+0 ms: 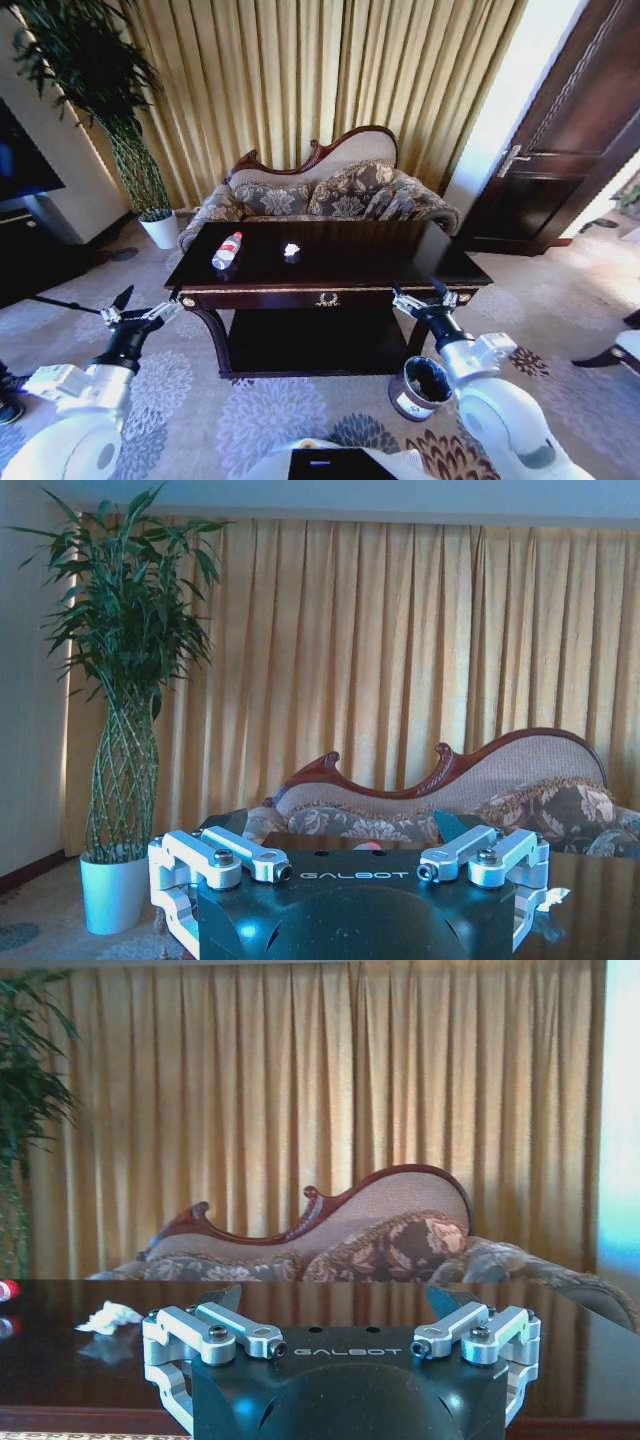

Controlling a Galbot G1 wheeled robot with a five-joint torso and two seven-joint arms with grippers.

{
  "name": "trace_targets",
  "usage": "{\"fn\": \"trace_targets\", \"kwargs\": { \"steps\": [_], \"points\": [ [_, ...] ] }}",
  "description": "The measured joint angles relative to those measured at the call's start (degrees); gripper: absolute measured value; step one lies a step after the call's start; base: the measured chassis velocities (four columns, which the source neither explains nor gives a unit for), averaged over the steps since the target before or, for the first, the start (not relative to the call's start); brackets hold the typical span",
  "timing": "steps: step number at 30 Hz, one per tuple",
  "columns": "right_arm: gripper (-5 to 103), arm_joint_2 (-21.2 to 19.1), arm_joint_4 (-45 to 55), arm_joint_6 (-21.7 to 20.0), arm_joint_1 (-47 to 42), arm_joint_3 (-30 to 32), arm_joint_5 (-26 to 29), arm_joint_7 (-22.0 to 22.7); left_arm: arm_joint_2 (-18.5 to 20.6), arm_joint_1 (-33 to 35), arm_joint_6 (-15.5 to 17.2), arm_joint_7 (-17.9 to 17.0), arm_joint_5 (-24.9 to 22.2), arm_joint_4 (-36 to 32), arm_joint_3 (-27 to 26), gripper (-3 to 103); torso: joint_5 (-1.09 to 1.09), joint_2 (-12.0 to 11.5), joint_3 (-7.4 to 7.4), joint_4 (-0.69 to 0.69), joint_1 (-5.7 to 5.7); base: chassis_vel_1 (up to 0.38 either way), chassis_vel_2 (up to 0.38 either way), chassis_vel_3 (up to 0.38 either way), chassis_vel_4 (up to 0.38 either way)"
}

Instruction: Move to the front of the table and place the trash on the table into the trash bin.

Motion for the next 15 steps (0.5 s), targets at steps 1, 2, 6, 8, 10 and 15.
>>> {"fn": "trace_targets", "kwargs": {
  "steps": [1, 2, 6, 8, 10, 15],
  "points": [
    [100, -0.04, -0.39, 0.0, 0.24, 0.01, 0.02, 0.23, 0.01, -0.05, 0.32, 0.0, 0.02, 0.0, 0.04, 100, 0.0, 0.0, 0.0, 0.0, 0.0, 0.0, 0.0, 0.0, 0.0],
    [100, -0.05, -0.81, 0.0, 0.48, 0.01, 0.02, 0.4, 0.03, -0.09, 0.51, 0.0, 0.04, -0.01, 0.08, 100, 0.0, 0.0, 0.0, 0.0, 0.0, 0.0, 0.0, 0.0, 0.0],
    [100, -0.04, -1.24, 0.0, 0.75, 0.0, 0.06, 0.55, 0.08, -0.09, 0.7, 0.0, 0.12, -0.01, 0.08, 100, 0.0, 0.0, -0.01, 0.0, -0.01, -0.012, 0.008, 0.005, -0.015],
    [100, -0.04, -1.25, 0.0, 0.83, -0.03, 0.13, 0.57, 0.11, 0.04, 0.73, 0.01, 0.16, -0.01, -0.03, 100, -0.01, 0.01, -0.01, 0.0, -0.01, -0.062, 0.054, 0.089, -0.063],
    [100, -0.03, -1.25, 0.0, 0.89, -0.07, 0.19, 0.57, 0.12, 0.08, 0.73, 0.01, 0.17, -0.01, -0.07, 100, -0.01, 0.01, -0.01, 0.0, -0.01, -0.115, 0.105, 0.102, -0.121],
    [100, 0.01, -1.08, 0.01, 0.9, -0.32, 0.29, 0.58, 0.06, 0.16, 0.75, 0.02, 0.27, -0.01, -0.02, 100, 0.0, 0.0, 0.0, 0.0, 0.01, -0.152, 0.145, 0.146, -0.134]
  ]
}}
